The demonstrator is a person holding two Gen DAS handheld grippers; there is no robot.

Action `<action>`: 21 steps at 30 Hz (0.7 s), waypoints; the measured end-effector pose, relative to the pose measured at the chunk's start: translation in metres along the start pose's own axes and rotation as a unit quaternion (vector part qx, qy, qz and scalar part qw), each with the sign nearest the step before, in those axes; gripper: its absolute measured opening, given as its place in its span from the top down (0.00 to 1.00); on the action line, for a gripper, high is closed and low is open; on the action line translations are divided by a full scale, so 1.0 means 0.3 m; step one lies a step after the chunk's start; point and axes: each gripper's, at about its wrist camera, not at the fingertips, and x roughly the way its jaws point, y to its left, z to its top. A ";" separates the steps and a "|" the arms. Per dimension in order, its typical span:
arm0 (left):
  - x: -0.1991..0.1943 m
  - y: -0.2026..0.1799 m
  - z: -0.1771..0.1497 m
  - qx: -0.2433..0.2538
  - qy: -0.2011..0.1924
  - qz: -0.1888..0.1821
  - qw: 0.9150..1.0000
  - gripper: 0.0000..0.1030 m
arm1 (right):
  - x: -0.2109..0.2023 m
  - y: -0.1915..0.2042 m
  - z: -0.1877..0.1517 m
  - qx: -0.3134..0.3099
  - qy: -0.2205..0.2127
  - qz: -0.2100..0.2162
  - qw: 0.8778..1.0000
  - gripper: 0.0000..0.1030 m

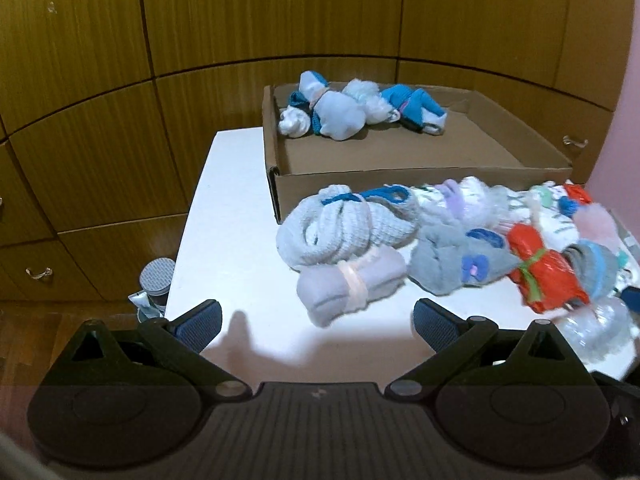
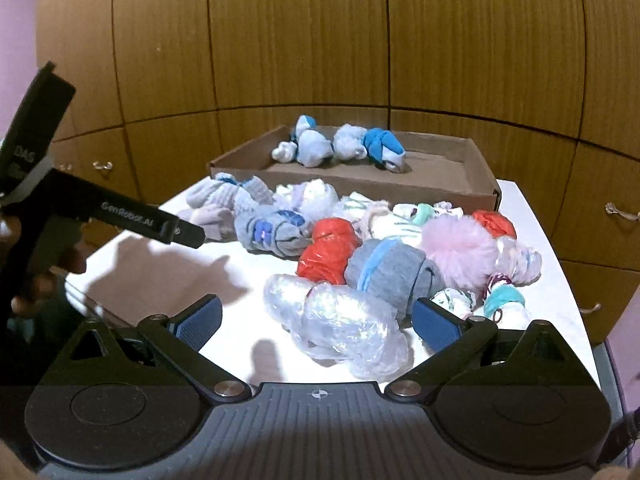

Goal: Organize objects
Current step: 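Grasp the plastic-wrapped sock with the right gripper while the left grasps the grey rolled sock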

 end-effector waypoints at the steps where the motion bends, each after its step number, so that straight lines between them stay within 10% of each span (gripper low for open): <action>1: 0.010 0.003 0.003 0.000 0.002 -0.002 1.000 0.01 | 0.001 -0.001 -0.003 0.002 0.003 -0.004 1.000 0.02; 9: 0.054 0.012 0.013 0.004 0.007 -0.014 1.000 0.14 | 0.029 0.020 -0.011 -0.004 0.011 -0.009 1.000 0.06; 14: 0.046 0.016 0.009 0.010 -0.002 -0.012 1.000 0.35 | 0.039 0.010 -0.020 0.006 0.022 0.002 1.000 0.36; 21: 0.025 0.007 0.002 0.016 -0.003 -0.011 1.000 0.52 | 0.030 0.020 -0.029 -0.002 0.019 0.021 1.000 0.39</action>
